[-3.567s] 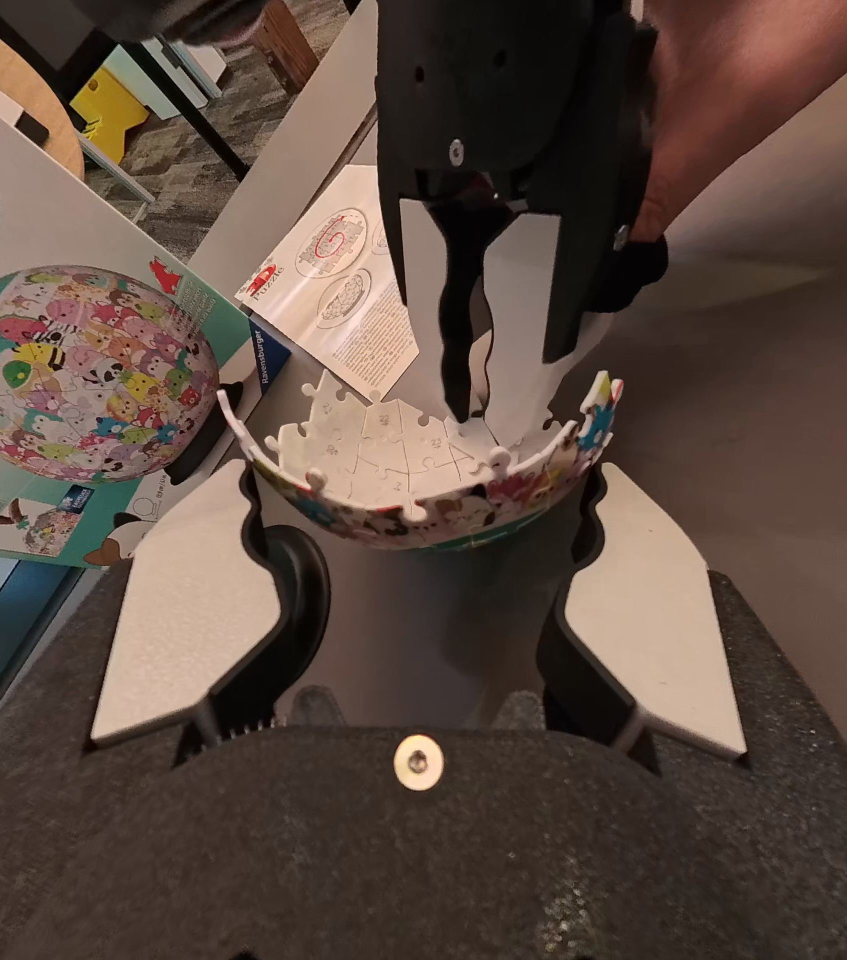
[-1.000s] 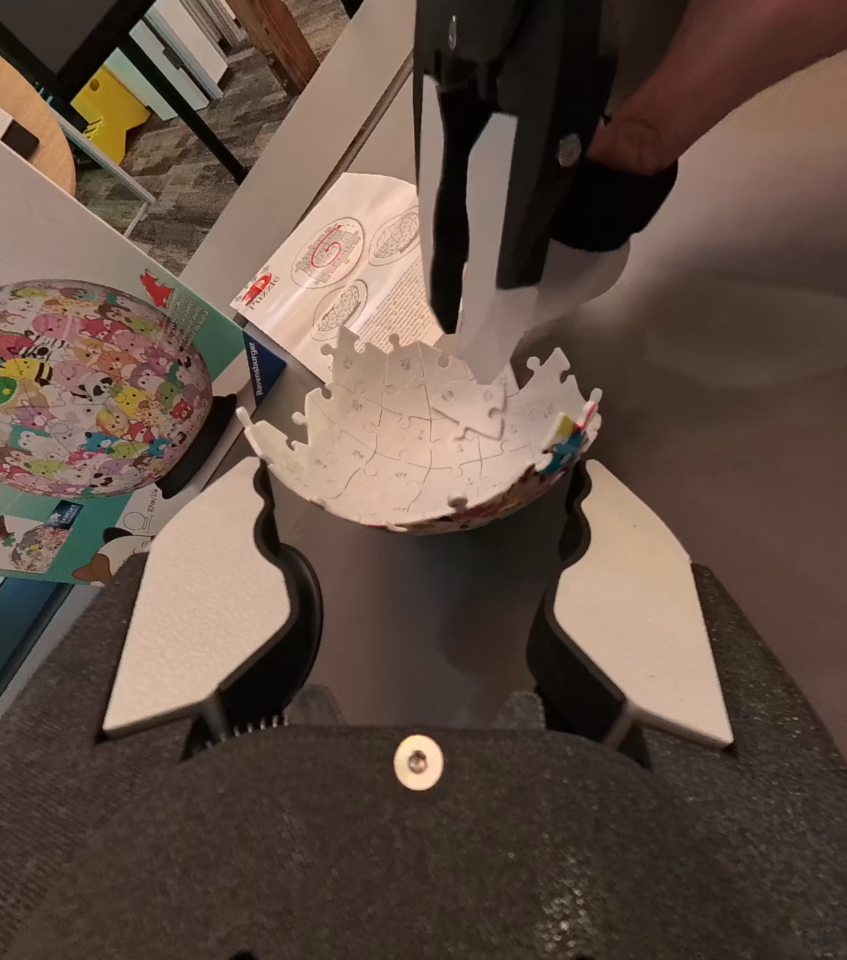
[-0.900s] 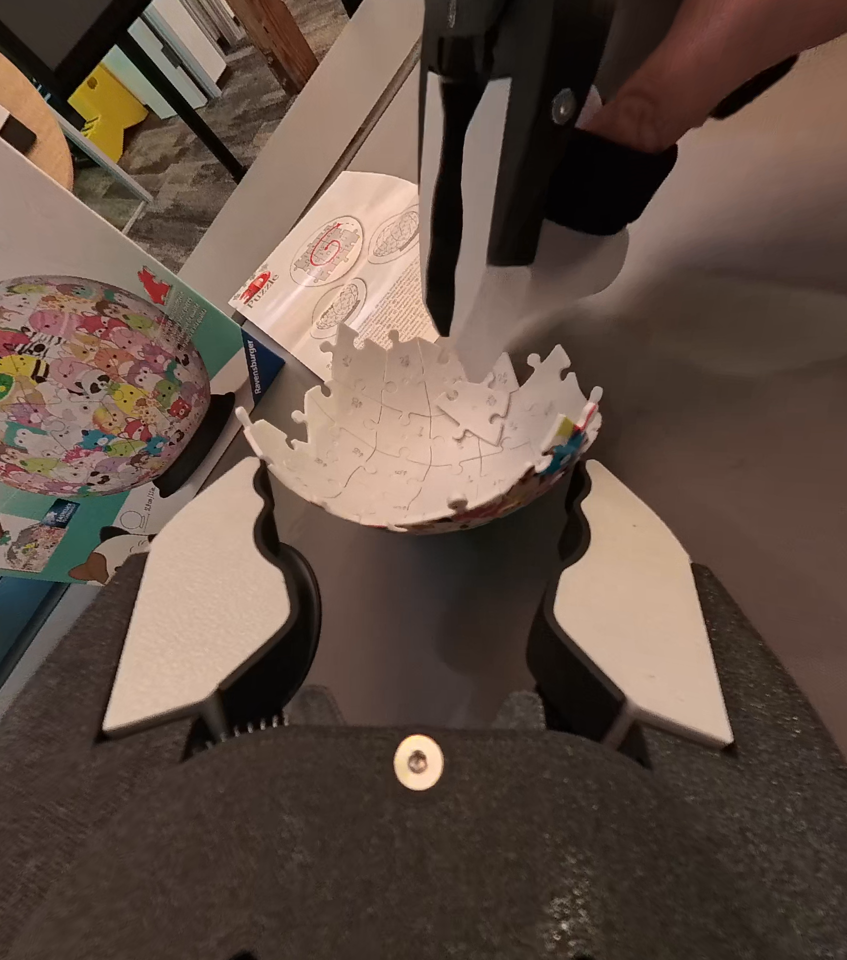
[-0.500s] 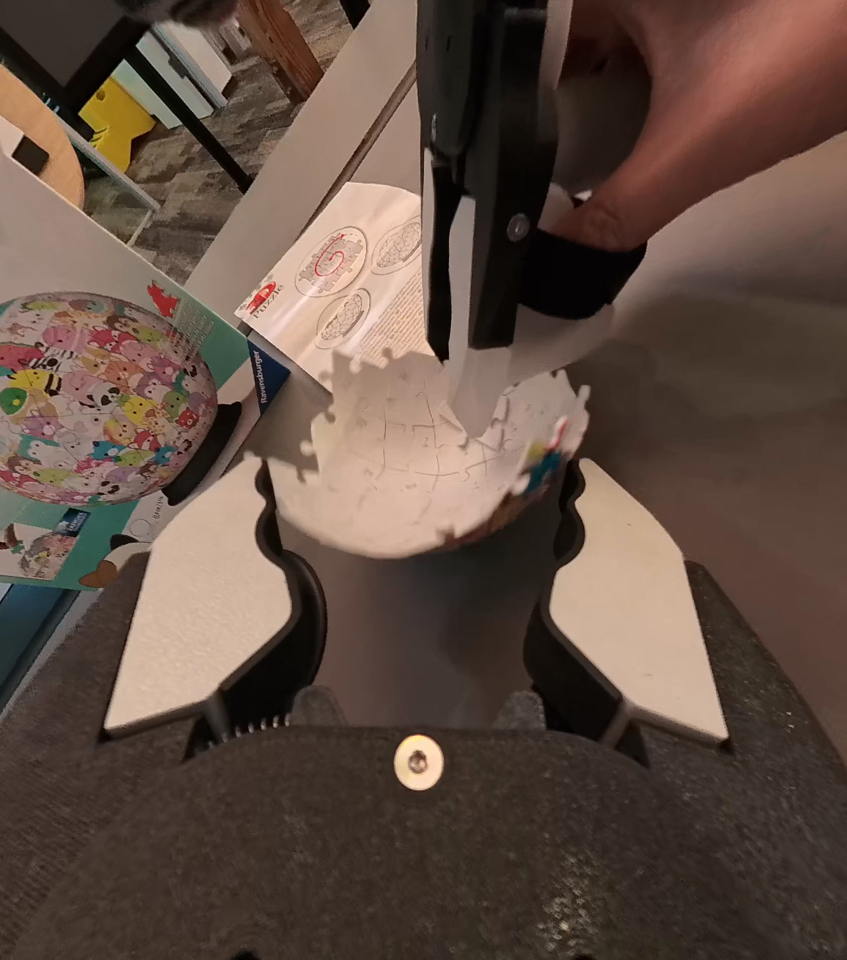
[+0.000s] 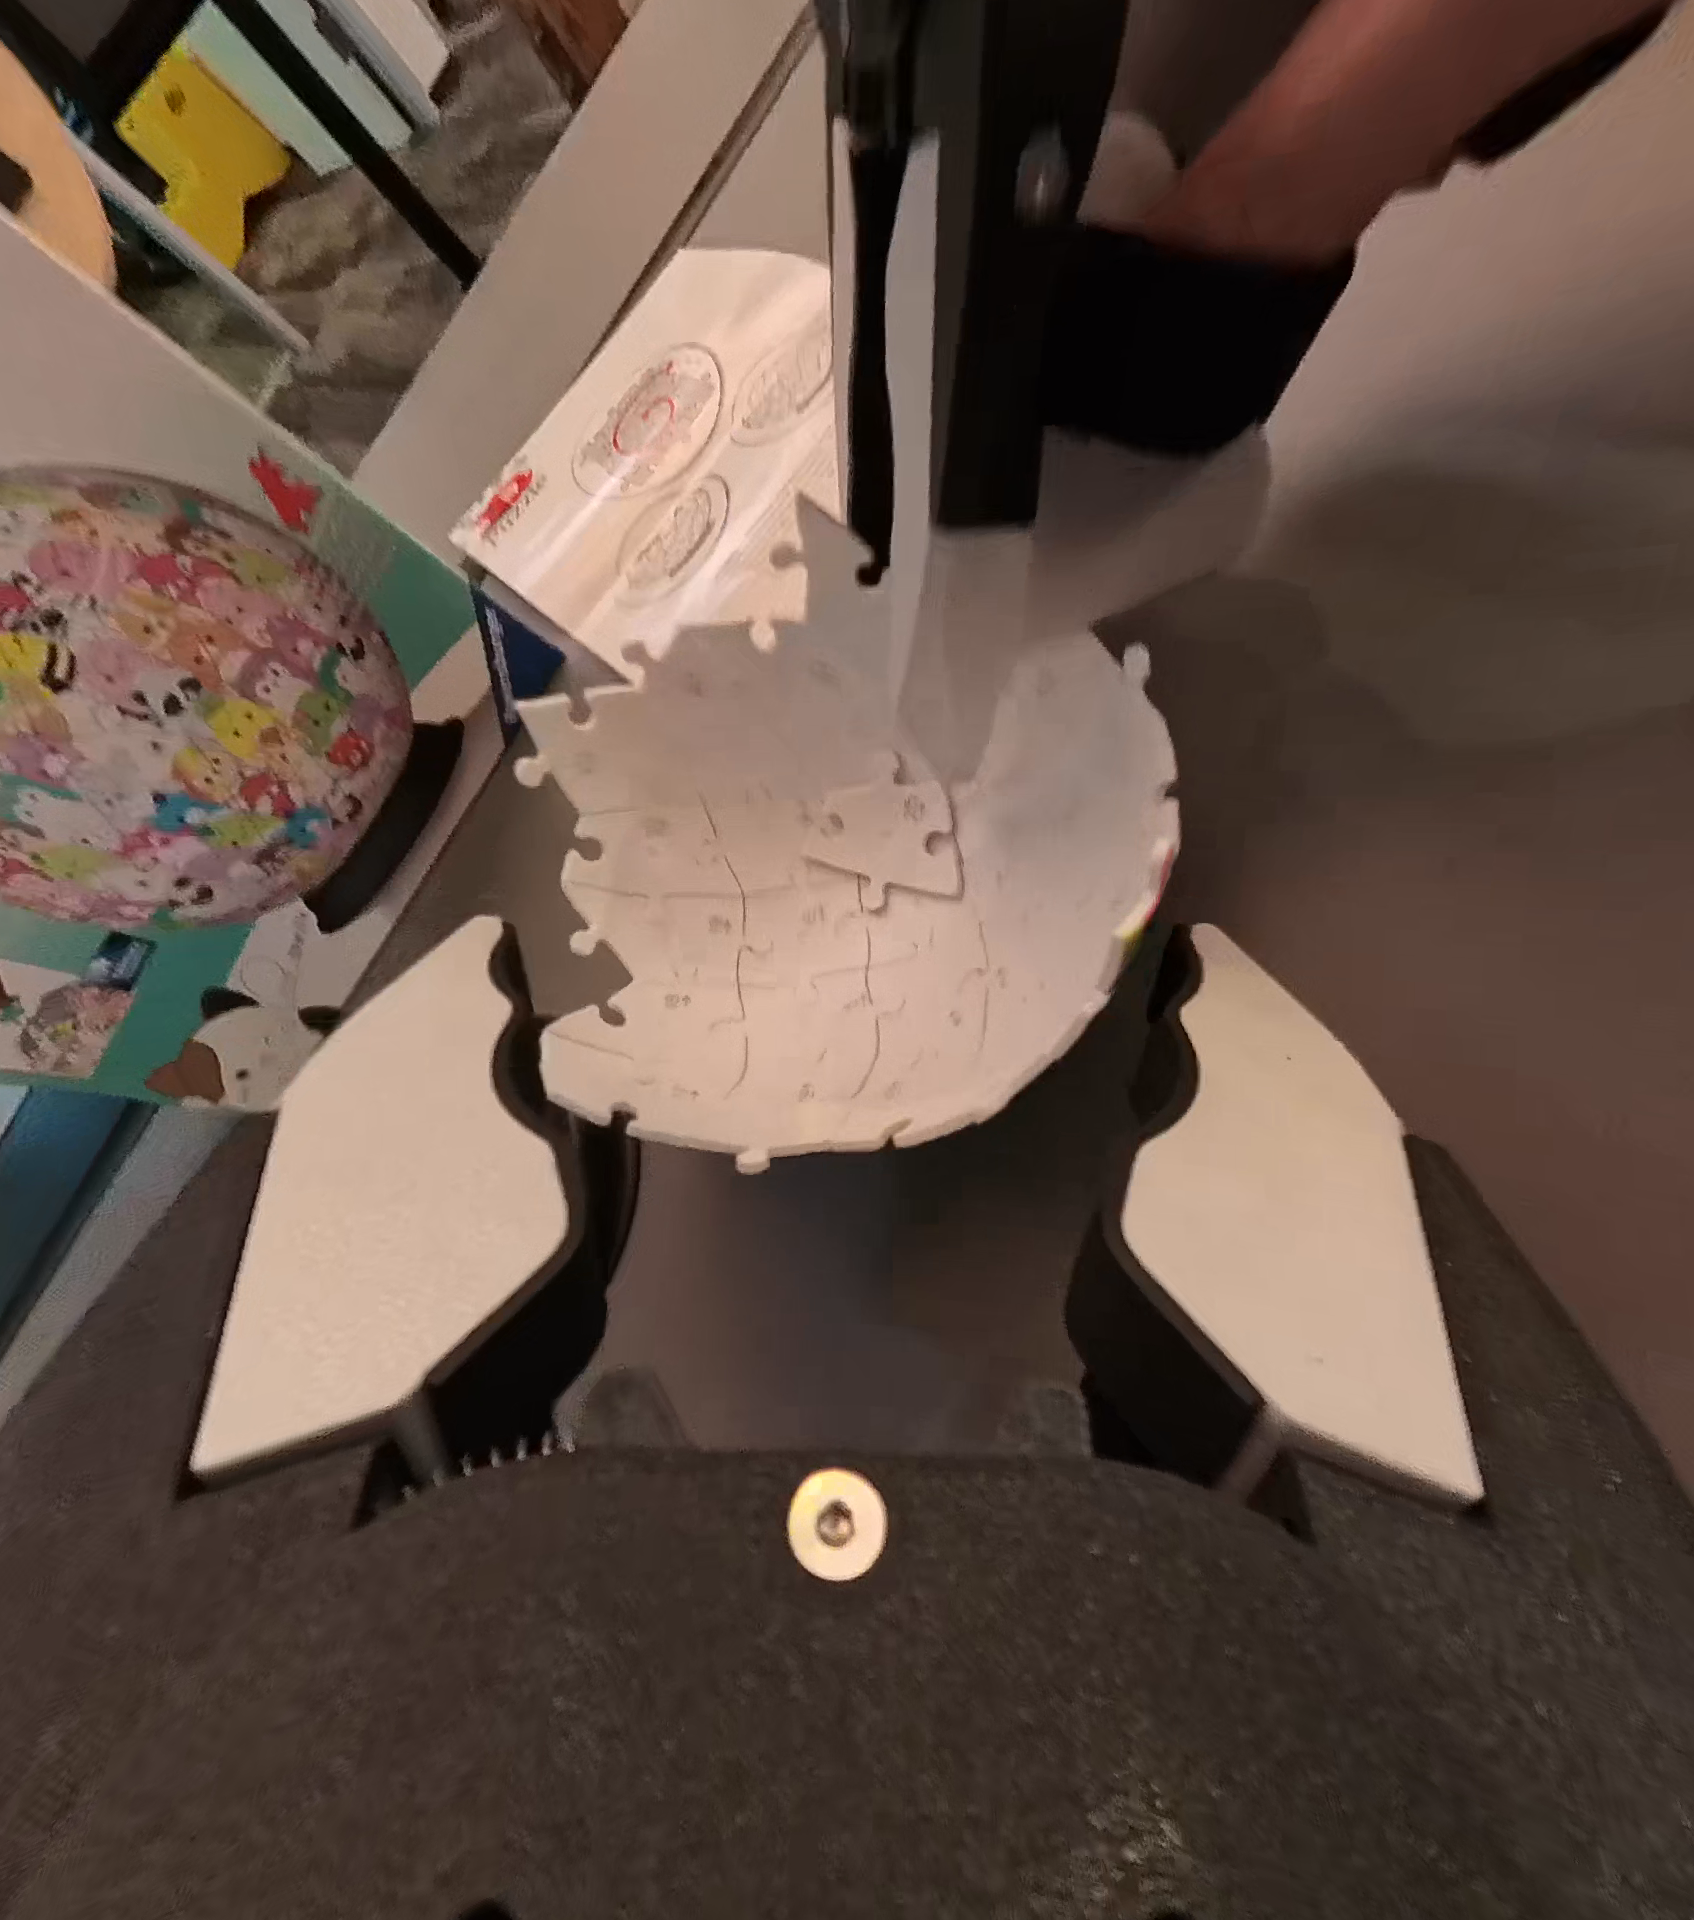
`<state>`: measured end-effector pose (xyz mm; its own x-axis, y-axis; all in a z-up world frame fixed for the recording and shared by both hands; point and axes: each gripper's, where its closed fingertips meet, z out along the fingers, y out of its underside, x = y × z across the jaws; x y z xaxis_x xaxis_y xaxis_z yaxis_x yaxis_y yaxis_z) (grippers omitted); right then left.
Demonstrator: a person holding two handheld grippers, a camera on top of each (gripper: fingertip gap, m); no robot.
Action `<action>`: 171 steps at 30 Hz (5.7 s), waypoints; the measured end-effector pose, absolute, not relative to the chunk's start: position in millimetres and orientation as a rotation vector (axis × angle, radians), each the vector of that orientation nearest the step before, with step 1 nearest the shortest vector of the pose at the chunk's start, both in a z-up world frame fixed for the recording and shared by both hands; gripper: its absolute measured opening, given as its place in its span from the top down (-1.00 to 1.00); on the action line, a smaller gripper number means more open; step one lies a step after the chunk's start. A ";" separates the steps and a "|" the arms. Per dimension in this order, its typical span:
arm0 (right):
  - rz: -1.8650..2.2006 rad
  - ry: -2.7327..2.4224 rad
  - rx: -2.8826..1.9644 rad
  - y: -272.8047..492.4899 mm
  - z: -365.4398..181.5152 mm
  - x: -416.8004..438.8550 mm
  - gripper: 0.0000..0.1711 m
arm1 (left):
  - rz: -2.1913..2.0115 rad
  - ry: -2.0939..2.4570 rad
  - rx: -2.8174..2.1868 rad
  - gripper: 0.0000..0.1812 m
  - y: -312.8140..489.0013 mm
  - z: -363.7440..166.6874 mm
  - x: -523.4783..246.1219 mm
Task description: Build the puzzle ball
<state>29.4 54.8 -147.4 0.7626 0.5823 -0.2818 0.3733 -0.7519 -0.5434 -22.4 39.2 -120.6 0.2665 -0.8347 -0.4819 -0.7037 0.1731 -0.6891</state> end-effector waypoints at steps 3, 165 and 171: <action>0.689 -0.699 -2.450 54.2 -138.4 26.4 0.33 | -0.167 1.445 -1.601 -0.27 38.8 -124.0 -37.5; 0.636 -0.674 -2.601 43.1 -152.7 64.7 0.63 | -0.598 1.418 -1.569 -0.12 37.4 -101.3 21.5; 0.395 -0.839 -2.564 47.1 -155.7 66.7 0.49 | -0.601 1.410 -1.551 -0.10 35.7 -96.6 25.6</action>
